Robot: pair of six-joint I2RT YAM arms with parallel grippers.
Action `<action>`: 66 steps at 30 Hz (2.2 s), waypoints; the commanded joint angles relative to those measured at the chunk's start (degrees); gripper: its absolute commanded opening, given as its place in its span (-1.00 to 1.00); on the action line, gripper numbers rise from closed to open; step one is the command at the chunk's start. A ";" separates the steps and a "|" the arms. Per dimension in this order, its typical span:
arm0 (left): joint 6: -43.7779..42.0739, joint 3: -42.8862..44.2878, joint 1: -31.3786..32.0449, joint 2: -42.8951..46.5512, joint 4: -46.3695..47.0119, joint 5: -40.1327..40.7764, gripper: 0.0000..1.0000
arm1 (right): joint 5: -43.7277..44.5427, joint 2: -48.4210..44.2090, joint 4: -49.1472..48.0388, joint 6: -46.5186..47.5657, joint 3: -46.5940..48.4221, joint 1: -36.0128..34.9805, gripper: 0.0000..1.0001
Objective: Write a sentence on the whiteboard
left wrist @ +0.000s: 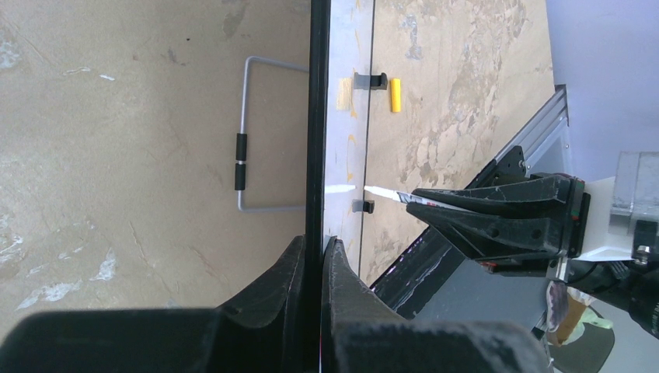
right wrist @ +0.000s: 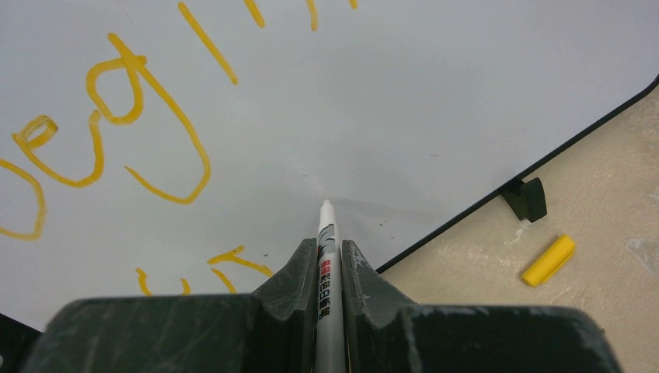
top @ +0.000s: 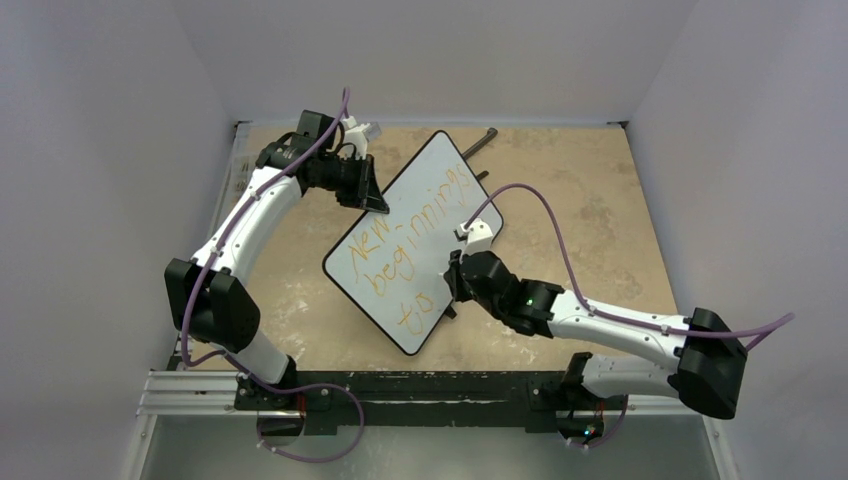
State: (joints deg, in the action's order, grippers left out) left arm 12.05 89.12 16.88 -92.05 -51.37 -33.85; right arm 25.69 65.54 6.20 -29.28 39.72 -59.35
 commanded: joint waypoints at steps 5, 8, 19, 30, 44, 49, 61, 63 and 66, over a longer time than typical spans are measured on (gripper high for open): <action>-2.08 0.47 -0.92 -0.78 -0.79 10.55 -1.00 | -2.97 2.61 -3.94 1.28 0.98 0.20 -1.00; -2.12 0.51 -0.89 -0.80 -0.76 10.56 -1.00 | -4.37 2.49 -4.63 1.19 0.63 0.20 -1.00; -2.09 0.51 -0.91 -0.67 -0.81 10.64 -1.00 | -8.16 2.37 -7.38 1.18 -2.11 0.20 -1.00; -2.08 0.60 -0.89 -0.73 -0.89 10.82 -1.00 | -13.24 0.07 -8.40 2.50 -4.80 0.11 -1.00; -2.12 0.60 -0.94 -0.85 -0.90 10.93 -1.00 | -10.97 -0.71 -3.75 0.48 -7.33 0.11 -1.00; -2.12 0.57 -0.94 -0.81 -0.90 10.91 -1.00 | -10.63 -1.40 -3.03 -0.32 -7.76 0.11 -1.00; -2.11 0.56 -0.89 -0.83 -0.91 10.73 -1.00 | -2.33 1.14 0.39 0.62 -0.99 0.11 -1.00; -2.12 0.65 -0.89 -0.83 -0.86 10.73 -1.00 | -1.67 1.77 0.59 1.64 0.67 0.18 -1.00; -2.14 0.68 -0.93 -0.88 -0.85 10.74 -1.00 | -1.15 2.75 0.35 3.11 3.13 0.20 -1.00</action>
State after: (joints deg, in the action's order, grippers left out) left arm 10.98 89.12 16.58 -92.05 -51.29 -33.87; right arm 21.04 67.22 7.70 -28.10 38.00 -59.13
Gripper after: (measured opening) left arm 0.047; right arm 0.095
